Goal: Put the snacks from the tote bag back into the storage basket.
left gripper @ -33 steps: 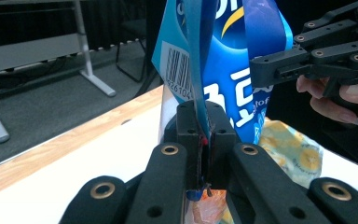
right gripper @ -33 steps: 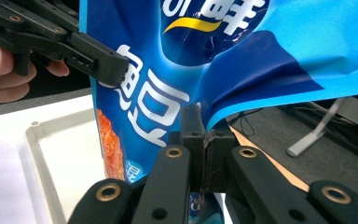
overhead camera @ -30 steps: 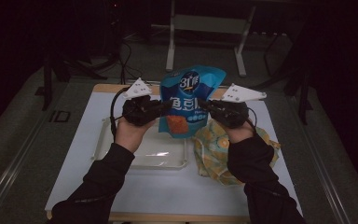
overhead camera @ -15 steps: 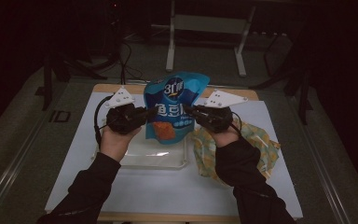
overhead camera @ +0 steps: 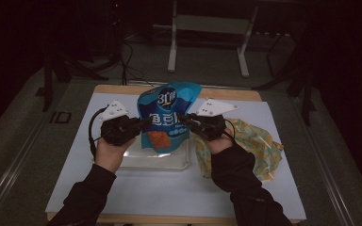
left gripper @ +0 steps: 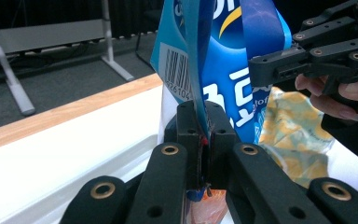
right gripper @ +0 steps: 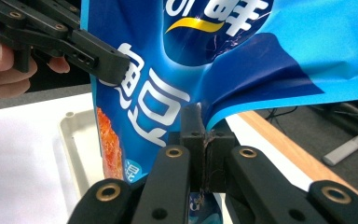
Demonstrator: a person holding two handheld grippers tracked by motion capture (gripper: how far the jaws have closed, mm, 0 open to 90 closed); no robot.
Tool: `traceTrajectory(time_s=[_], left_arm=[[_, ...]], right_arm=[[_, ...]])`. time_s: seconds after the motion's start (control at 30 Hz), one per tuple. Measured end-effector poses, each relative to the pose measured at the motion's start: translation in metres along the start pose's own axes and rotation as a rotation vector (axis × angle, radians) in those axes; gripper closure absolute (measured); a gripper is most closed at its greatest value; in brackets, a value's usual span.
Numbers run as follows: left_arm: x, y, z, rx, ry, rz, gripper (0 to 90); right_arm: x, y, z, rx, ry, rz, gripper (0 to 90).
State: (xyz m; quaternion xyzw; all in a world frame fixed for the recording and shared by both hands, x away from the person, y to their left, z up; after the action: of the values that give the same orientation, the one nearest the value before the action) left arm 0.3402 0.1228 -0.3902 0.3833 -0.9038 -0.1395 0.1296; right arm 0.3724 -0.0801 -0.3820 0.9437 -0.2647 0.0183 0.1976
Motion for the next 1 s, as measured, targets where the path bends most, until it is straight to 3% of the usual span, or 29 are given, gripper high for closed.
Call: traceTrajectory(time_s=[0.57,1.0], left_arm=[[-0.009,-0.012,0.043,-0.02,0.056,0.01,88.1],[-0.014,-0.021,0.063,-0.034,0.073,0.013,87.9]], right_arm=[[-0.005,-0.021,0.036,-0.039,-0.03,-0.036,89.0],[-0.006,-0.033,0.056,-0.068,-0.037,-0.049,88.9]])
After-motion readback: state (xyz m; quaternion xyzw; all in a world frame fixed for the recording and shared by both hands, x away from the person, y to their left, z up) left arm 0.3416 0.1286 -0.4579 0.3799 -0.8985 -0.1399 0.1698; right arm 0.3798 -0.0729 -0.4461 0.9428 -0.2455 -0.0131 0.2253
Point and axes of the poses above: each handheld gripper's, and its own axes: y roughly backward along the jaws, z roughly out of its underside, x roughly to its right, the point moved 5 cm from there along -y, roughly forward along the jaws, and after that the axes turned 1 degree about y, right-handed, at the moved point
